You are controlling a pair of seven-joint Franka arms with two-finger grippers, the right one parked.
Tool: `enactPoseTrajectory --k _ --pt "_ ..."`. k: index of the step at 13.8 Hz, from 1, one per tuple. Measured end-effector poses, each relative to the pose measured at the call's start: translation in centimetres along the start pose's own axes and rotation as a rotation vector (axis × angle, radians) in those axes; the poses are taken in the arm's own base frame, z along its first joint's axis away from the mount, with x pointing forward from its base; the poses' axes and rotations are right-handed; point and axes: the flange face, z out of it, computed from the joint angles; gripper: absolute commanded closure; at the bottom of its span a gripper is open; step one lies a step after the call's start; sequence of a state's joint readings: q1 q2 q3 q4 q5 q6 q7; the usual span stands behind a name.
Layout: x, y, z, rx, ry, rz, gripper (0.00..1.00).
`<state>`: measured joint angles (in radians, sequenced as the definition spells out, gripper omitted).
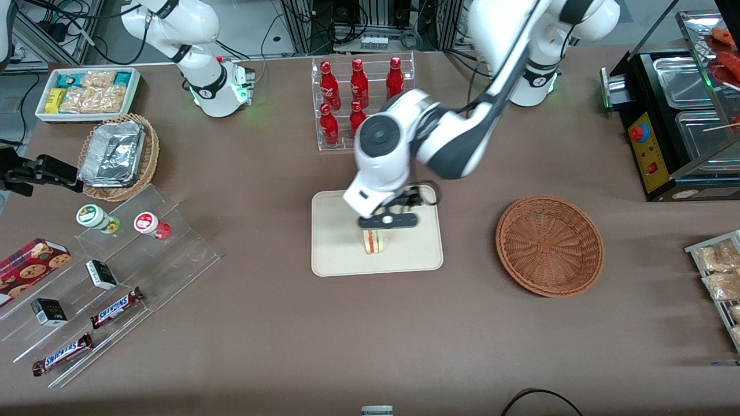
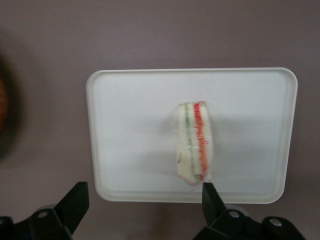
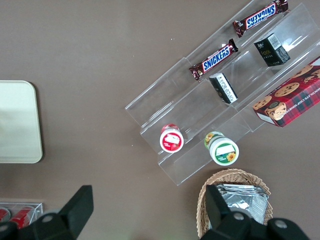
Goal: Place sandwich from basket to tray
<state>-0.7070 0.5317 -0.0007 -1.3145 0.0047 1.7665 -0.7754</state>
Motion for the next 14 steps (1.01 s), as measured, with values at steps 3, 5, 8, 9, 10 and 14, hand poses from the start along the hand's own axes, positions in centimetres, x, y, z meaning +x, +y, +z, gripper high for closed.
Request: enactPoseTrajectory --k 3,5,8,9,10,14 --pt "1.8 -7.2 -6.1 0.017 -0.025 -0.09 0.0" --pt "2.7 -11.5 -8.9 0.015 -0.029 -0.136 0.0" --pt "3.3 -17.4 -11.3 0.014 -0.024 -0.123 0.0" --pt "3.3 -19.4 -11.9 0.015 -0.028 -0.111 0.0" --pt "3.3 -21.5 -12.4 0.014 -0.032 -0.101 0.0" --pt "3.0 -29.2 -14.5 0.0 -0.031 -0.065 0.0"
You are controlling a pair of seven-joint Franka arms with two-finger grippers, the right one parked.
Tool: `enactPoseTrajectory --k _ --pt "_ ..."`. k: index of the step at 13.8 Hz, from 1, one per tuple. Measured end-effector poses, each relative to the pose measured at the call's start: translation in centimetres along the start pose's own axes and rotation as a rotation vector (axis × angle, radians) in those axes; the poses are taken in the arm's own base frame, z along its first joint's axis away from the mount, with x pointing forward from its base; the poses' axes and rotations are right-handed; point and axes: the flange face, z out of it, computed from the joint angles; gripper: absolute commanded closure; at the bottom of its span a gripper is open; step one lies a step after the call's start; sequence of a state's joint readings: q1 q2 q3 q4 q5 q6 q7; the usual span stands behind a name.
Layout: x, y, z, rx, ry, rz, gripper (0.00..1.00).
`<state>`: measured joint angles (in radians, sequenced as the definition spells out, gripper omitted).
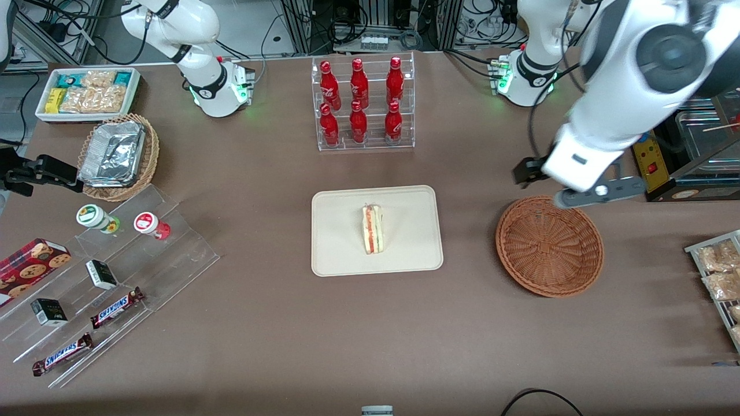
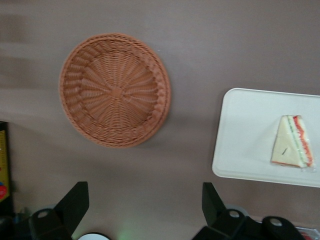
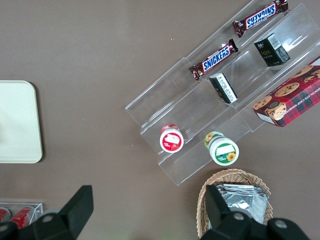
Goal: Place sandwich from basket to tray
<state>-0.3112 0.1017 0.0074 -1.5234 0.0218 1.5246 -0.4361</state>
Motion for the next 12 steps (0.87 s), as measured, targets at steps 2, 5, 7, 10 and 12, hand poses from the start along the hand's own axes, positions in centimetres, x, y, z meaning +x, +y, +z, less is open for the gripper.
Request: enactPoseTrajectory --k 2,5,7,10,12 --pt "0.1 -3.8 -0.8 -0.003 -0.01 0.027 0.0" --pt "0.6 -8.6 -1.7 -0.01 -0.018 0.055 0.0" --pt "0.9 -10.9 -1.8 -0.014 -0.021 0.065 0.0" --pt "1.0 -12.9 -2.0 -0.019 -0.018 0.072 0.0" --pt "0.7 -13.4 -2.2 -0.02 -0.018 0.076 0.0"
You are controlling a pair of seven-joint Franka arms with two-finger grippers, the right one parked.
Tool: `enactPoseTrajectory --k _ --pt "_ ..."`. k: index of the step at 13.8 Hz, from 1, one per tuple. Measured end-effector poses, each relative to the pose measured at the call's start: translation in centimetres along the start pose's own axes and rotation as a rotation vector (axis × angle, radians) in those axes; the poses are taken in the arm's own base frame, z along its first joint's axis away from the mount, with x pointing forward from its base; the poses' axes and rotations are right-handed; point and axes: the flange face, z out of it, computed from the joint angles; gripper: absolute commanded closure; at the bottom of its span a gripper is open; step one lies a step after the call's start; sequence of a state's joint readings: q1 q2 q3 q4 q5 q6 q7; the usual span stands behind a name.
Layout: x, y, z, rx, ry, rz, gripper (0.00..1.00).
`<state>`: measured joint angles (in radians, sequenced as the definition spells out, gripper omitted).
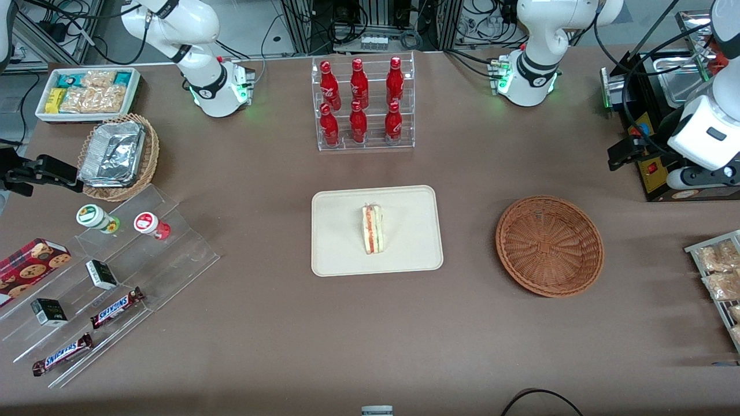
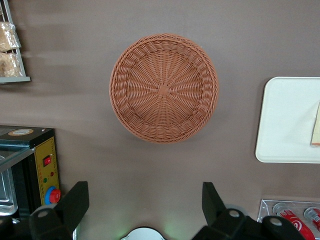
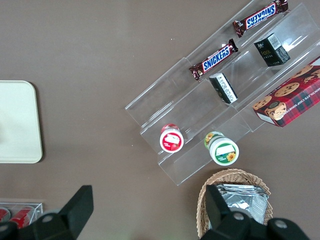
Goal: Place sandwich from basket to tray
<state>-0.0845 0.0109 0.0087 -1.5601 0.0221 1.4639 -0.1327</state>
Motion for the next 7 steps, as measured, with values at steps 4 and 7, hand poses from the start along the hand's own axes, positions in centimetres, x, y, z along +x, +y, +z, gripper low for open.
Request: enactPoseTrajectory --k 4,7 --pt "-1.1 -0.7 -0.5 -0.003 0.008 -0.005 0.0" --pt "-1.5 -0.6 -1.1 -0.004 0.019 -0.002 0.0"
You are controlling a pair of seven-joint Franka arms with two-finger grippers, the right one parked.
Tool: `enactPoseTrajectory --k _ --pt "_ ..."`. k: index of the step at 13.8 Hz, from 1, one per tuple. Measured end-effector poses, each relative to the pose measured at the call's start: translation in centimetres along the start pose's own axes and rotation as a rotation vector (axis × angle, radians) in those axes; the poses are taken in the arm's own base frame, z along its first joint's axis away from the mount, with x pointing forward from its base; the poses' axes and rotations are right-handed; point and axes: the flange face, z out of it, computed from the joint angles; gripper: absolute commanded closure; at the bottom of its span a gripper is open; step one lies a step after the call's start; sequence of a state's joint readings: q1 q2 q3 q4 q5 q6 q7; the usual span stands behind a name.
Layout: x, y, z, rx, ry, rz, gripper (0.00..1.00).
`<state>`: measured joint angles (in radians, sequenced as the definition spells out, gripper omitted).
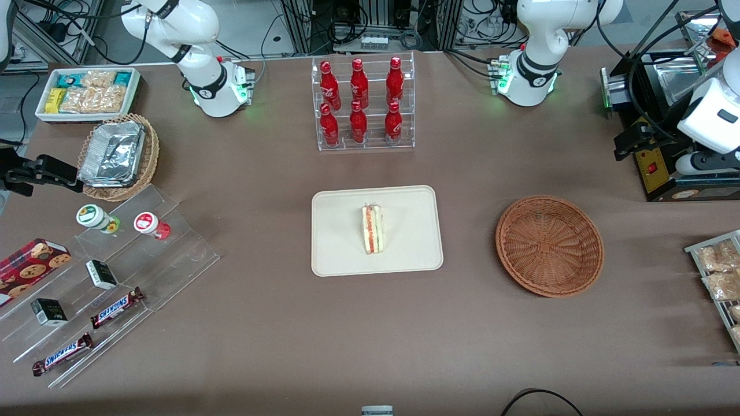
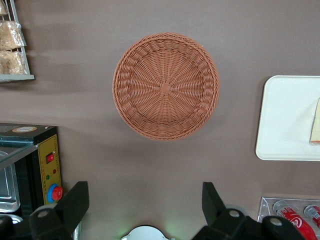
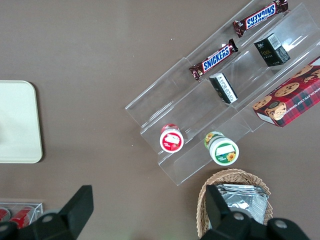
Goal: Place sandwich from basket to tray
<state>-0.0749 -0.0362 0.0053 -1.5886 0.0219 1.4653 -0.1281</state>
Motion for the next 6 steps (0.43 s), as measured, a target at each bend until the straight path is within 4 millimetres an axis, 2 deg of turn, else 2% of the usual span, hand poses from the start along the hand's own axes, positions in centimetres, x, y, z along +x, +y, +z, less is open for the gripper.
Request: enactPoseTrajectory --k 6 --pt "-0.26 -0.05 -0.97 -0.003 0.025 0.007 0.0"
